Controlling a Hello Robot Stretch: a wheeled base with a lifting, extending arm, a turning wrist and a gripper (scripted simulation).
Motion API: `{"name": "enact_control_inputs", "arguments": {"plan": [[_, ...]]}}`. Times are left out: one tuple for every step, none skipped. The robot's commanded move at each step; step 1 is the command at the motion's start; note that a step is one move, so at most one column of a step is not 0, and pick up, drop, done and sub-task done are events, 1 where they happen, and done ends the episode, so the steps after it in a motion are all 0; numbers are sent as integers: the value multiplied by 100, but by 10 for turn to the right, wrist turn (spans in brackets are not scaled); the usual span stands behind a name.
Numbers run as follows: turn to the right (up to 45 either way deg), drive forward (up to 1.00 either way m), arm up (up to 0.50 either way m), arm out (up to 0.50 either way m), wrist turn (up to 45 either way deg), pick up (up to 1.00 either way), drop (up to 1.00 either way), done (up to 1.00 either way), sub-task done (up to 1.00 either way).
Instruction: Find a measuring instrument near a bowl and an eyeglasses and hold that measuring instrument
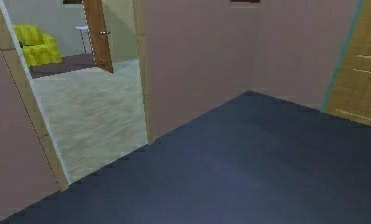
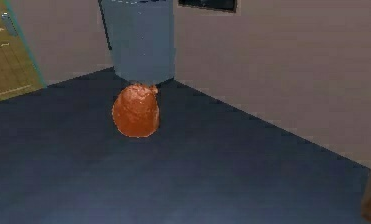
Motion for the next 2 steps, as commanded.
{"name": "enact_control_inputs", "arguments": {"plan": [[-210, 0, 0, 0, 0, 0, 0, 0, 0], [0, 100, 0, 0, 0, 0, 0, 0, 0]]}}
